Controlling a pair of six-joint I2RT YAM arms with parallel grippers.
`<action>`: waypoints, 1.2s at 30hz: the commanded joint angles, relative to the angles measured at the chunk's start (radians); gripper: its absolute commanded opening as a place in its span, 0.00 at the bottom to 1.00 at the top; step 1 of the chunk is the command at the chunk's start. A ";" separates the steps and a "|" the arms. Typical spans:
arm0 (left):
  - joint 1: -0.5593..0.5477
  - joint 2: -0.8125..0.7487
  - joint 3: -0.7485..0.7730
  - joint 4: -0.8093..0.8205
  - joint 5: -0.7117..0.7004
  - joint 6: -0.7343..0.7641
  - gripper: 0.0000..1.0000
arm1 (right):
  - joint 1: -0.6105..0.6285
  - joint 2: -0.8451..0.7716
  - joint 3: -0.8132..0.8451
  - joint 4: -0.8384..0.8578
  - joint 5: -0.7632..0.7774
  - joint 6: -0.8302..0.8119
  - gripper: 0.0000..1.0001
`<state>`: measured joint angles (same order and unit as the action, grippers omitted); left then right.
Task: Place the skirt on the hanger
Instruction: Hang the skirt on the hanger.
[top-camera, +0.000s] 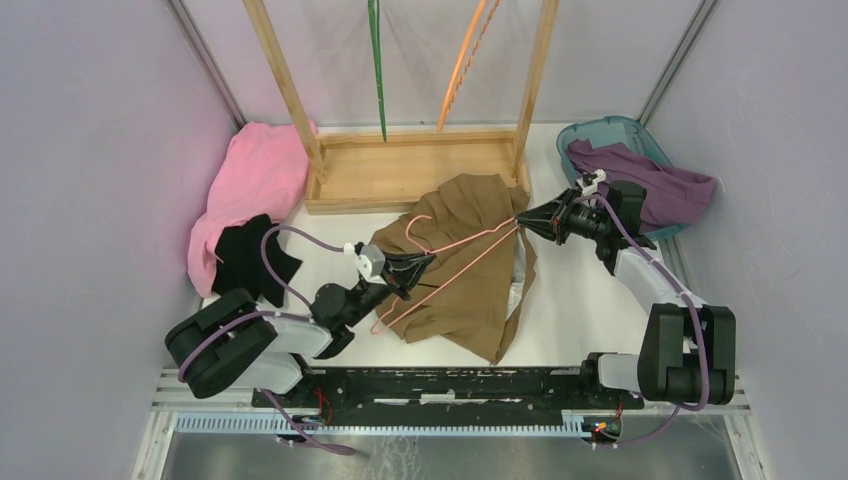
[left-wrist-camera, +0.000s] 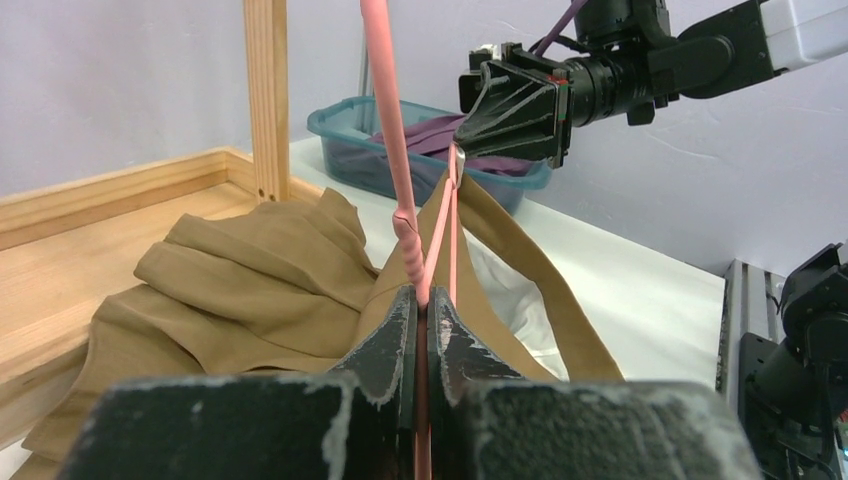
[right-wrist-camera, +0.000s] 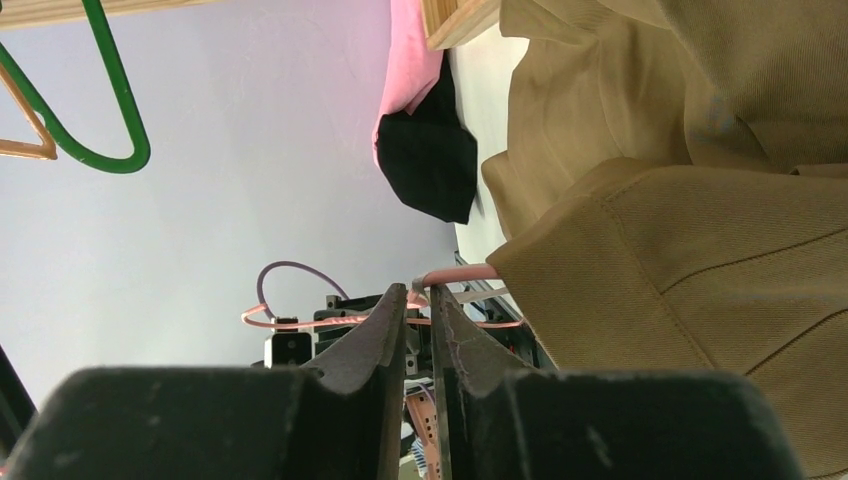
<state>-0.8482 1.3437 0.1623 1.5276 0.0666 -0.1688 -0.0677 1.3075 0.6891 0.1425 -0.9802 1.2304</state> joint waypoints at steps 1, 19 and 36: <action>0.006 0.032 0.035 0.132 0.044 -0.029 0.03 | -0.003 -0.004 0.004 0.060 -0.030 -0.001 0.20; 0.006 0.051 0.033 0.131 0.071 -0.050 0.03 | -0.006 -0.004 0.006 0.078 -0.025 0.011 0.18; 0.016 0.094 0.075 0.202 0.057 -0.049 0.03 | -0.005 -0.001 -0.003 0.080 -0.034 0.008 0.18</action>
<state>-0.8417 1.4631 0.2119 1.5356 0.1307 -0.2123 -0.0685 1.3083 0.6888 0.1635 -0.9798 1.2373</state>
